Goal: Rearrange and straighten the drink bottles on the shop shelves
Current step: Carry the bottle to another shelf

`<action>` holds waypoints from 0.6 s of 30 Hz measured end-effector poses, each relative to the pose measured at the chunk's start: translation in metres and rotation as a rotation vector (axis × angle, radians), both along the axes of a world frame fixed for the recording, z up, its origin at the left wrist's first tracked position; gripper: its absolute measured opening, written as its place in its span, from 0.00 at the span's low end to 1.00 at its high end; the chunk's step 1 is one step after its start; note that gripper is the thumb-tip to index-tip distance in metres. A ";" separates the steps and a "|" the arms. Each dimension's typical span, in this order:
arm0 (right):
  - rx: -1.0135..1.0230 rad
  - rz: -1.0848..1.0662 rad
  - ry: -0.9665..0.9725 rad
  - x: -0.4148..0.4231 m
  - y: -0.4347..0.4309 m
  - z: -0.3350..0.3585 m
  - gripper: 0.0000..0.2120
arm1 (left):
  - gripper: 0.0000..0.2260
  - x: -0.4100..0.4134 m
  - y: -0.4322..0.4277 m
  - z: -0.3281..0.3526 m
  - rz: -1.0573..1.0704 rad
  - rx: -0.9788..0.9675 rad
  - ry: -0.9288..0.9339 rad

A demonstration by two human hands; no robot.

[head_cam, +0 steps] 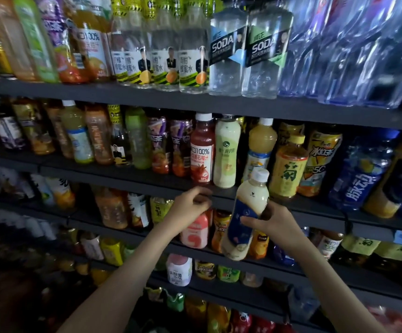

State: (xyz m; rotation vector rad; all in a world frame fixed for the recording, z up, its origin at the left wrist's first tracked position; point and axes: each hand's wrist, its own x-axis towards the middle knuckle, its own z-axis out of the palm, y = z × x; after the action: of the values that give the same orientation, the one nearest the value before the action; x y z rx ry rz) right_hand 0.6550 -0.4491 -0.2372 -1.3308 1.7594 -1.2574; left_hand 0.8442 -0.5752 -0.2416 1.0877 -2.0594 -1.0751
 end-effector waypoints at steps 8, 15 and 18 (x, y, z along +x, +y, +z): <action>-0.008 0.007 -0.039 0.117 -0.071 -0.003 0.14 | 0.08 0.127 -0.053 0.000 0.059 0.037 0.022; -0.134 -0.058 -0.272 0.251 -0.156 0.008 0.13 | 0.08 0.299 -0.120 0.005 0.166 0.030 0.002; -0.175 -0.045 -0.277 0.291 -0.187 0.018 0.12 | 0.09 0.349 -0.146 0.012 0.247 0.049 0.059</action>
State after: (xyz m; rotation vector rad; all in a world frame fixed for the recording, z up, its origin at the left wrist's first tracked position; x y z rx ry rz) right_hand 0.9463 -0.6362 -0.2195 -1.1492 1.5218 -1.5692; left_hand 1.1928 -0.7210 -0.2300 1.2808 -1.8050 -1.0246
